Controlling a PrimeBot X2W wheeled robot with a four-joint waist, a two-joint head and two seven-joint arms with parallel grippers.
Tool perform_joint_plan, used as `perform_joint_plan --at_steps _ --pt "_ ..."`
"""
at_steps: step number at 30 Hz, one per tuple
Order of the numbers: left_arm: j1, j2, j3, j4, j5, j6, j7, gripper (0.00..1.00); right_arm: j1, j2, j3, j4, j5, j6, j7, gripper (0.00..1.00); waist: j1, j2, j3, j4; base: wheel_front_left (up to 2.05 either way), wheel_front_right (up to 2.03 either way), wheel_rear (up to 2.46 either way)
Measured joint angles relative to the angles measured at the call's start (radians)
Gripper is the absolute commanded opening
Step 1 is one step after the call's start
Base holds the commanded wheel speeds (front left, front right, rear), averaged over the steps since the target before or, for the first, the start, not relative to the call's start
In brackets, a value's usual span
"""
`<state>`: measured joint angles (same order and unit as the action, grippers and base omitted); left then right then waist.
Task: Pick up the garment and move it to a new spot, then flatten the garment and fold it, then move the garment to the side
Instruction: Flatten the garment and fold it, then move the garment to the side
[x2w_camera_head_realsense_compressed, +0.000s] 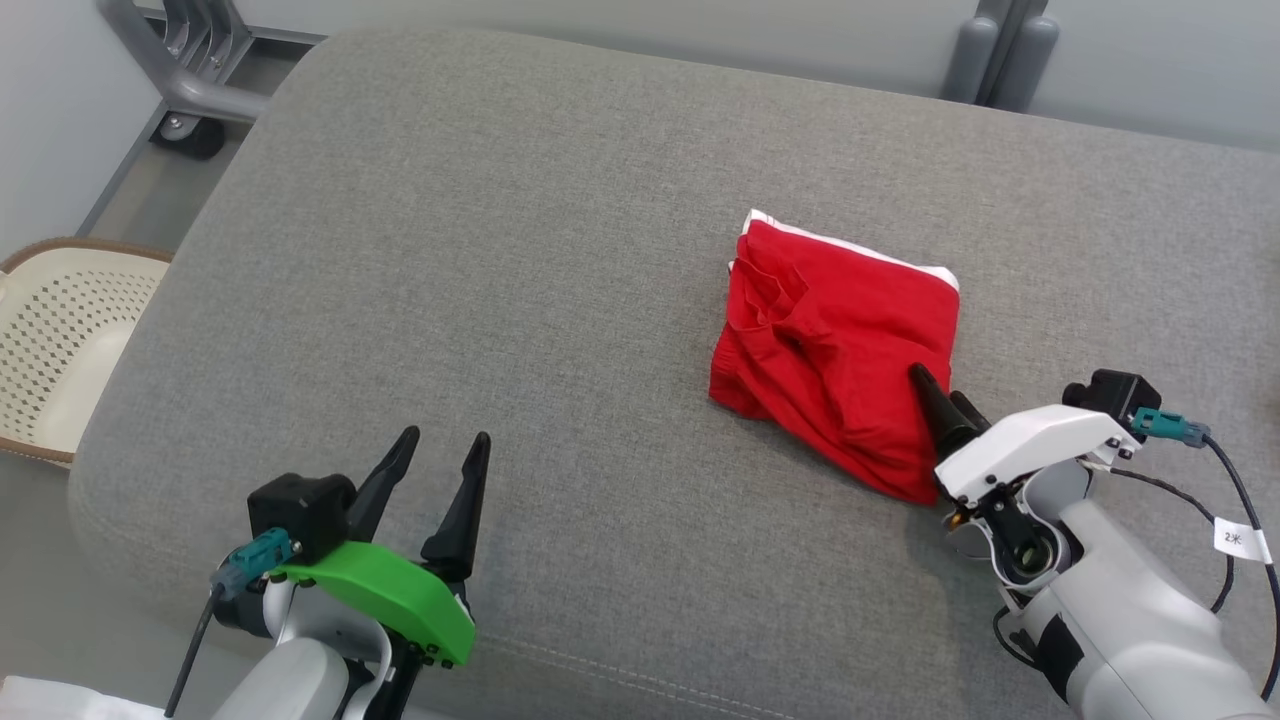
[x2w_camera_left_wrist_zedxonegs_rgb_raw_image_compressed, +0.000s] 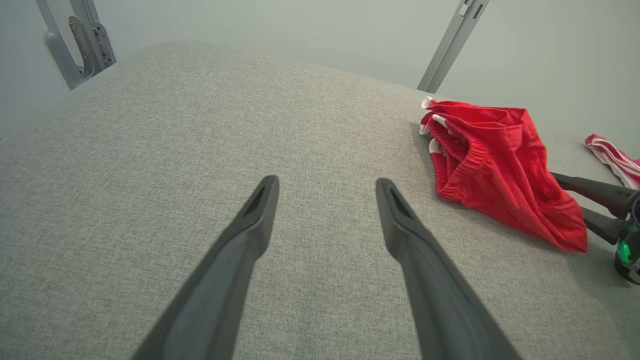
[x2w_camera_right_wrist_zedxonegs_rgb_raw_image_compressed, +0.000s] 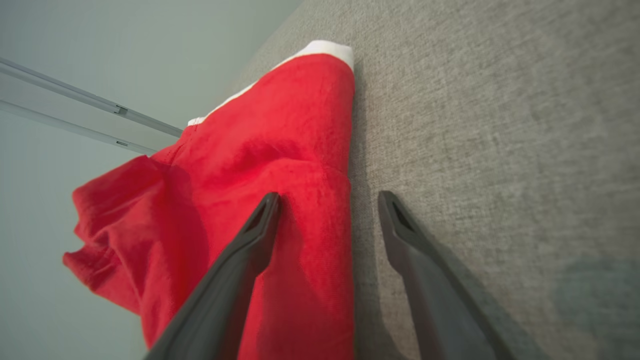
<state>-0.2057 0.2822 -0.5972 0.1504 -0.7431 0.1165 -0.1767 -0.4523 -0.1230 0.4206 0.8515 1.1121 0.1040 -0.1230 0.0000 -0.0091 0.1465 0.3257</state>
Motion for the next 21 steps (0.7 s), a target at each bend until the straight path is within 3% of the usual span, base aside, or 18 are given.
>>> perform_joint_plan --at_steps 6,7,8,10,21 --pt "0.0 -0.002 0.005 0.0 0.0 0.002 0.0 1.0 -0.024 0.011 0.014 0.002 0.008 0.0 0.04 1.0 0.0 0.0 0.004 0.015 0.0 0.0 0.0" --pt "0.0 -0.002 0.005 0.001 0.0 0.003 0.0 1.0 -0.027 0.015 0.015 0.003 0.008 0.0 0.043 0.92 0.0 0.0 0.004 0.016 0.0 0.0 0.0" --pt "0.0 -0.002 0.005 0.001 0.0 0.003 0.0 1.0 -0.03 0.018 0.016 0.006 0.008 0.001 0.049 0.47 0.0 0.0 0.004 0.017 0.0 0.0 0.0" --pt "0.0 -0.002 0.006 0.001 0.0 0.003 0.0 1.0 -0.033 0.022 0.019 0.006 0.007 0.001 0.05 0.0 0.0 0.0 0.004 0.018 0.0 0.0 0.0" --pt "0.0 -0.001 0.02 0.003 0.0 0.003 -0.002 1.0 -0.081 0.022 0.073 -0.024 -0.047 0.01 0.013 0.0 0.0 0.0 -0.005 -0.004 0.0 0.0 0.0"
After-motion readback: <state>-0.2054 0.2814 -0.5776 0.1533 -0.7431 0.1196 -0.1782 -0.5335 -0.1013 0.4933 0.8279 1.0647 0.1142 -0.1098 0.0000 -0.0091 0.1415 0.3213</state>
